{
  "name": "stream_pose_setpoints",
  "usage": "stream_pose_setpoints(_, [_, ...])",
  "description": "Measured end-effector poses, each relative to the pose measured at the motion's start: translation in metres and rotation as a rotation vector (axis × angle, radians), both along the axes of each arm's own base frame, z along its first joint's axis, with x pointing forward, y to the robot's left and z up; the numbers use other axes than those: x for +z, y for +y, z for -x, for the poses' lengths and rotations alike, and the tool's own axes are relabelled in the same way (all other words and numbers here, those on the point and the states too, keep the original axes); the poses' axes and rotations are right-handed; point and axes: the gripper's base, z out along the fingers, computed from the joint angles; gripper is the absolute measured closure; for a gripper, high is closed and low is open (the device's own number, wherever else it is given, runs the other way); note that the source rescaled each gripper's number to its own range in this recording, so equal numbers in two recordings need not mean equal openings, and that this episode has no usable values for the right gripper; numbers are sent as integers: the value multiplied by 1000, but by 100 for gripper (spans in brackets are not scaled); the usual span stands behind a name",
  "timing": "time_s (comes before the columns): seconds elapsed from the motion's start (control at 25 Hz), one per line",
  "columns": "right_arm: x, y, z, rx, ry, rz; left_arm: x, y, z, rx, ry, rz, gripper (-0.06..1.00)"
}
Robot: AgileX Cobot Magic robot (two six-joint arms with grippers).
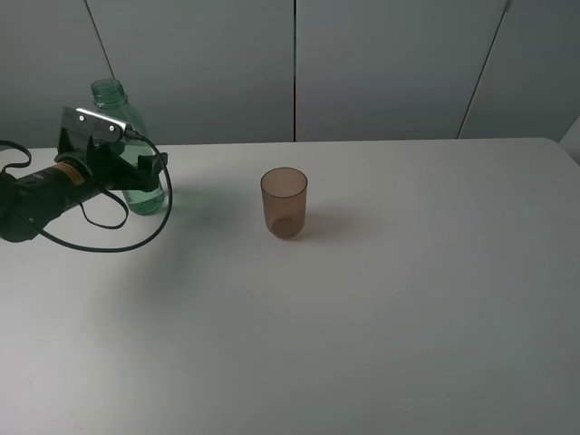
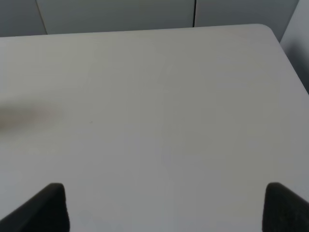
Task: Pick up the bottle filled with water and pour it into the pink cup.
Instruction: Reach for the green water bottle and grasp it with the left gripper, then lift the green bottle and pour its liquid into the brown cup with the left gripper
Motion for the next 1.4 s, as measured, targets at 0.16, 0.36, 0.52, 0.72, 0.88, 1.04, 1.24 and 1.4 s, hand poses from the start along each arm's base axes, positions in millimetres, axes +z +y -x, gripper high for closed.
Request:
stream_pose_setpoints(0.16, [0,0,0,0,0,0,0,-1,0,-15,-3,-10,-6])
stream_pose_setpoints(0.36, [0,0,0,0,0,0,0,-1,0,-15,0,-5,-6])
stream_pose_setpoints(0.52, [0,0,0,0,0,0,0,-1,0,-15,0,-5,15])
stream_pose_setpoints(0.72, [0,0,0,0,0,0,0,-1,0,-17,0,-6,92])
stream_pose_setpoints(0.88, [0,0,0,0,0,0,0,-1,1,-22,-1,-8,92])
stream_pose_setpoints(1.04, [0,0,0,0,0,0,0,-2,1,-24,-1,-8,92])
stream_pose_setpoints(1.24, [0,0,0,0,0,0,17,-13,-2,-52,22,-48,92])
stream_pose_setpoints(1.4, [0,0,0,0,0,0,45,-34,-15,-115,1,-135,92])
